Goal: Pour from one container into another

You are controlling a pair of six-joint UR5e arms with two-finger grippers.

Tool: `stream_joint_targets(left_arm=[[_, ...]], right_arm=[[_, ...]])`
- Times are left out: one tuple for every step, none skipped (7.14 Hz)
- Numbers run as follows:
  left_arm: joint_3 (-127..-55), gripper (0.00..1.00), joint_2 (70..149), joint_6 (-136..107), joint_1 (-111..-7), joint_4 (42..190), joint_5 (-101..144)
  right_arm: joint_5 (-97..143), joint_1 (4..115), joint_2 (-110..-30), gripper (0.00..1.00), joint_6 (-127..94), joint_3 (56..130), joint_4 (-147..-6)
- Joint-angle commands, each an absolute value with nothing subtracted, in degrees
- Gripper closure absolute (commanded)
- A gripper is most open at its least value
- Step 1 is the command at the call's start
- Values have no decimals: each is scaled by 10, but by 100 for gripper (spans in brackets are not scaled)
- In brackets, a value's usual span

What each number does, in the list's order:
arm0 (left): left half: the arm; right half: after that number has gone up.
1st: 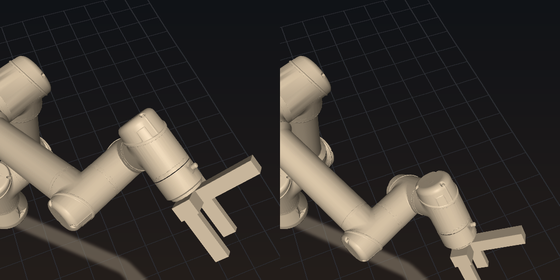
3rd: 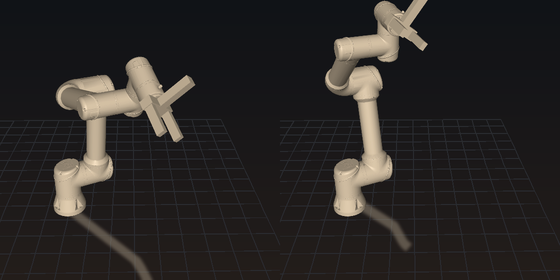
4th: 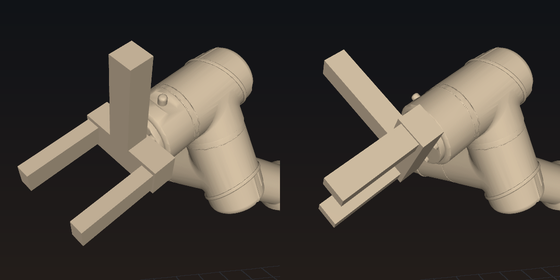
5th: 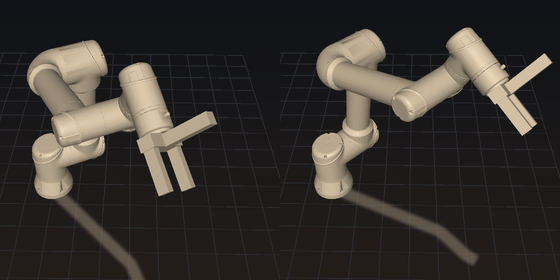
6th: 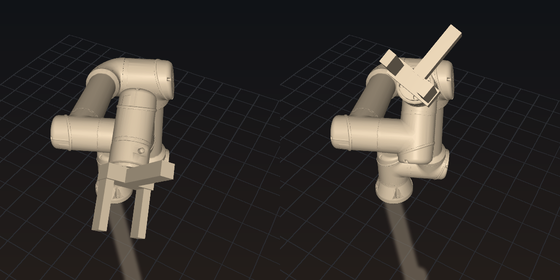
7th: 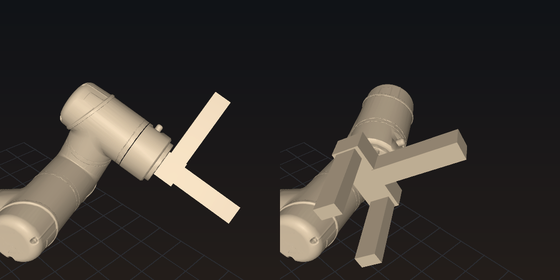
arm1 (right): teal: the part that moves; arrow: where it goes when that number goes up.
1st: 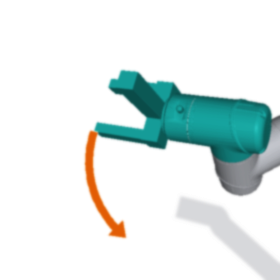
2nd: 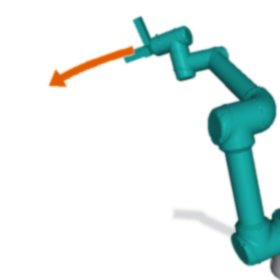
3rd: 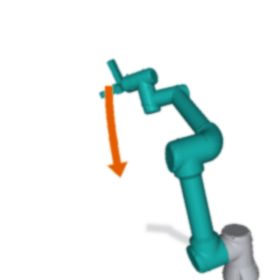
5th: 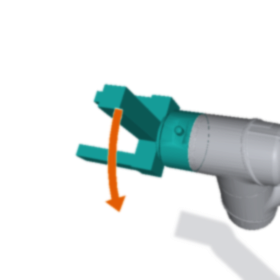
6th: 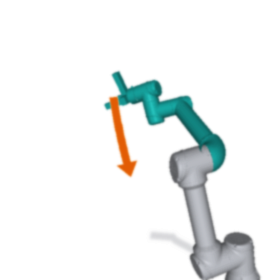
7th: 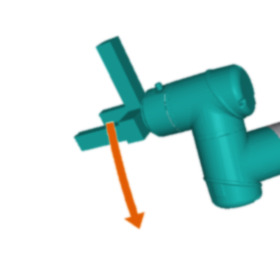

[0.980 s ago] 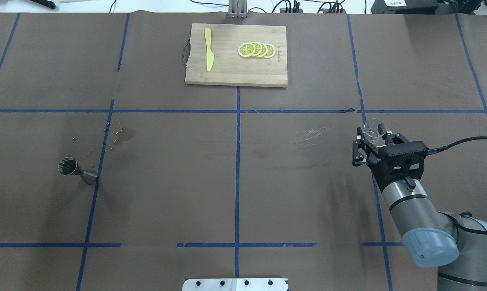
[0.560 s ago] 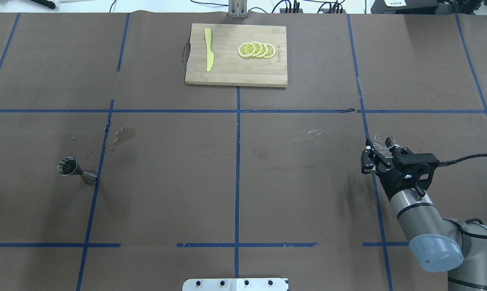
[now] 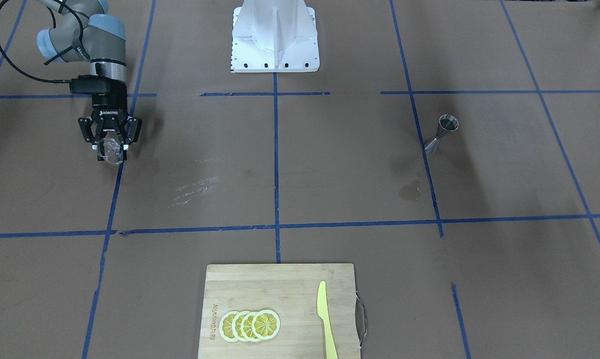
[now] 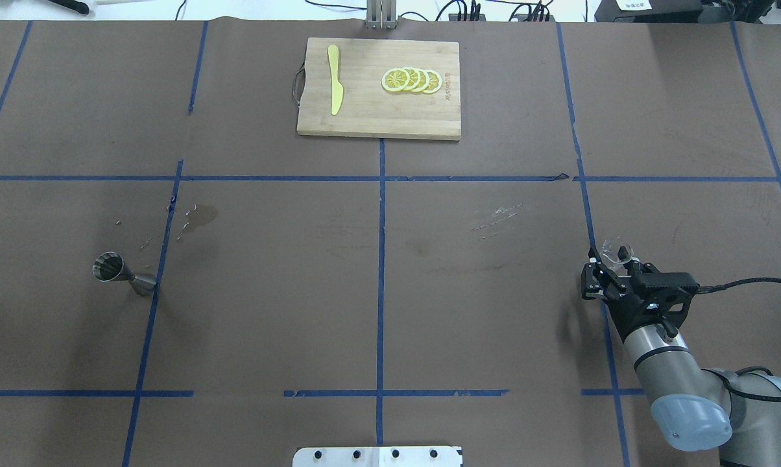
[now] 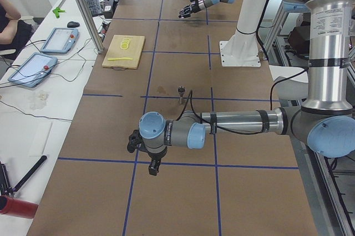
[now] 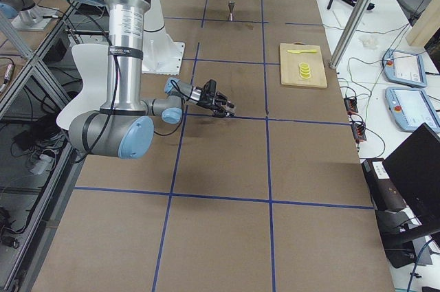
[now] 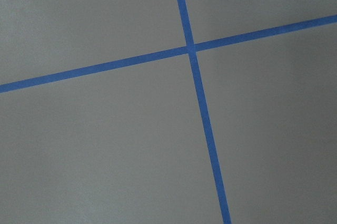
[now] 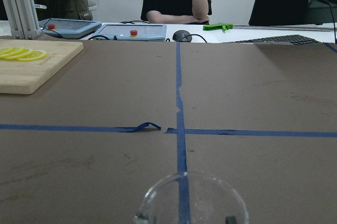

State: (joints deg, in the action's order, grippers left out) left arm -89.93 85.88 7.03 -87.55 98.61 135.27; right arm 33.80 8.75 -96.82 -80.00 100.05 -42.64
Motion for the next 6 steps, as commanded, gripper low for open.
stream_joint_targets(left_arm=[[-899,0,860,70,-875,986,1353],[-899,0,860,70,-875,986,1353],[-899,0,860,70,-875,986,1353],[-899,0,859,70,-875,986,1353],[-899,0,859,70,-875,986,1353],[-899,0,859,70,-876,986,1353]], right_arm=[[337,84,-968,100,-806,990,-426],[337,84,-968,93,-818,988,-426],[337,84,-968,92,-824,984,-426],[336,84,-967,91,-825,981,-426],[334,84,-962,88,-830,971,-425],[333,84,-961,88,-843,962,-426]])
